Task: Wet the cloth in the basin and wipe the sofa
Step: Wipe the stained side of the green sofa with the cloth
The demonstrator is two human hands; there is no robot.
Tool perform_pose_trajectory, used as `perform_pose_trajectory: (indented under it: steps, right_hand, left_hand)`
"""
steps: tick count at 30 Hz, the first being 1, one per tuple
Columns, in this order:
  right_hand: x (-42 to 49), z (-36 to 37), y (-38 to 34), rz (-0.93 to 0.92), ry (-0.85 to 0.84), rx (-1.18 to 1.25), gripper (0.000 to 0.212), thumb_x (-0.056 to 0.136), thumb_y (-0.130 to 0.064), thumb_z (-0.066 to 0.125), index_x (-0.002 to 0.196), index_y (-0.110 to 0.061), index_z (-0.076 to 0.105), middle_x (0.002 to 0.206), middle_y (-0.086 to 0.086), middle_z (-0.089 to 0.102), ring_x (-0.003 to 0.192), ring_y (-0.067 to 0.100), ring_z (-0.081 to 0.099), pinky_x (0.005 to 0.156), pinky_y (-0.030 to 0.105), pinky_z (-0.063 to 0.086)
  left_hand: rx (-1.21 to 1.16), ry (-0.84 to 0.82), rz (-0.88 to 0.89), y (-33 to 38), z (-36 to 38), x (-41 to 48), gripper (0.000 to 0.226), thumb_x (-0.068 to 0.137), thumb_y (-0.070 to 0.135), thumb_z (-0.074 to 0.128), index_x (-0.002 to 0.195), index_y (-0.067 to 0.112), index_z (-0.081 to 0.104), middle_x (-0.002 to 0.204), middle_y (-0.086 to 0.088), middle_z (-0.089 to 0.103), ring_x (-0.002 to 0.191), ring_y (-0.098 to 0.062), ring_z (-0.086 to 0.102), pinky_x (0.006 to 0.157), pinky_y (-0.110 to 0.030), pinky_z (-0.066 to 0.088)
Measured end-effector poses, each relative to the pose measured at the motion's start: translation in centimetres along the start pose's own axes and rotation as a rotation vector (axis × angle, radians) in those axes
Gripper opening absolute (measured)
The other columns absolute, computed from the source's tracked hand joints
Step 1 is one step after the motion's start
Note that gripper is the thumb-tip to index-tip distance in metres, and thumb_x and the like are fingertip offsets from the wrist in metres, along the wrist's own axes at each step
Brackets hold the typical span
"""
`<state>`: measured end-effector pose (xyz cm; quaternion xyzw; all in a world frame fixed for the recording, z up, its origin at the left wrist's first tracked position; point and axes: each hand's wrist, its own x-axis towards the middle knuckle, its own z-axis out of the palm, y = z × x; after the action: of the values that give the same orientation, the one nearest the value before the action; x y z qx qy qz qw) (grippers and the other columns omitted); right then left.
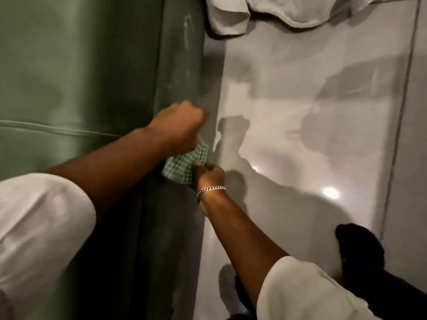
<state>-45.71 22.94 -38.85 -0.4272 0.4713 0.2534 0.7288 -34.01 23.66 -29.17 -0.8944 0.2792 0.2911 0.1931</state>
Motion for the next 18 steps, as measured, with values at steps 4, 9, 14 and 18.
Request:
perform_pose_trajectory:
  steps: [4, 9, 14, 18]
  right_hand:
    - [1.1, 1.9, 1.5, -0.235, 0.041, -0.288, 0.036, 0.094, -0.026, 0.063, 0.114, 0.001, 0.072, 0.110, 0.022, 0.073, 0.114, 0.039, 0.065, 0.090, 0.037, 0.048]
    - [0.1, 3.9, 2.6, -0.717, 0.099, -0.152, 0.056, 0.103, -0.024, 0.026, 0.143, 0.011, 0.042, 0.152, 0.031, 0.041, 0.146, 0.043, 0.037, 0.123, 0.044, 0.024]
    - [-0.2, 5.9, 2.5, -0.681, -0.065, -0.235, 0.081, 0.093, -0.062, 0.029, 0.161, -0.025, 0.004, 0.171, 0.007, 0.007, 0.158, 0.029, 0.004, 0.126, 0.046, 0.002]
    - [1.8, 5.9, 0.9, -0.720, -0.077, -0.329, 0.075, 0.085, -0.077, 0.020, 0.152, -0.053, -0.006, 0.171, -0.006, -0.005, 0.157, 0.030, -0.007, 0.122, 0.054, 0.001]
  left_hand:
    - [0.508, 0.039, 0.190, -0.9, -0.2, -1.2, 0.041, 0.081, 0.026, 0.059, 0.120, 0.013, 0.052, 0.121, -0.015, 0.063, 0.117, -0.037, 0.055, 0.094, -0.046, 0.040]
    - [0.696, 0.149, 0.246, -3.1, -1.8, -3.8, 0.074, 0.075, 0.042, 0.062, 0.137, 0.004, 0.047, 0.143, -0.024, 0.050, 0.143, -0.041, 0.035, 0.119, -0.061, 0.012]
    - [0.633, 0.336, 0.180, -8.5, -2.3, -8.3, 0.089, 0.082, 0.060, 0.039, 0.146, 0.000, 0.032, 0.158, -0.023, 0.029, 0.153, -0.038, 0.011, 0.120, -0.066, 0.005]
    - [0.607, 0.380, 0.147, -10.0, -1.6, -8.5, 0.097, 0.079, 0.067, 0.042, 0.153, 0.007, 0.020, 0.164, -0.016, 0.018, 0.155, -0.034, 0.000, 0.116, -0.068, 0.019]
